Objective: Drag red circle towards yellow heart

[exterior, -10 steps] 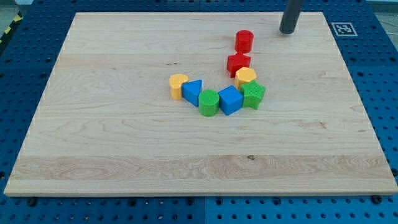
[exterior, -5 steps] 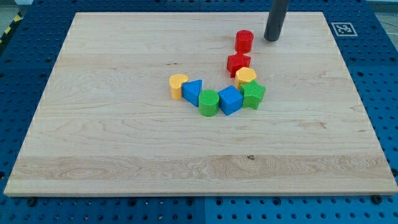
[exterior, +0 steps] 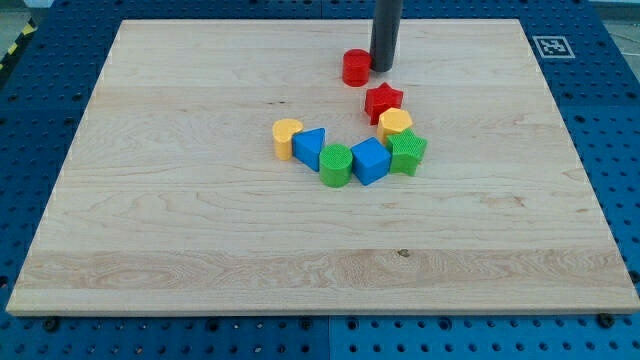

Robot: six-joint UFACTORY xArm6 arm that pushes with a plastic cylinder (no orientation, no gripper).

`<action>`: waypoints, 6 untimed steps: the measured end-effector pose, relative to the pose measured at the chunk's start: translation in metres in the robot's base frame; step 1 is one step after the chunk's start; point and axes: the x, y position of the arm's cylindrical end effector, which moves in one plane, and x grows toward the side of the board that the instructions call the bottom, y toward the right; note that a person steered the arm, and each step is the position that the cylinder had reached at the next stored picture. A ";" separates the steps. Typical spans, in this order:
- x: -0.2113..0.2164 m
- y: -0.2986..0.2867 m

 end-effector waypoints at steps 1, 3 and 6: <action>0.000 -0.019; 0.000 -0.050; 0.000 -0.090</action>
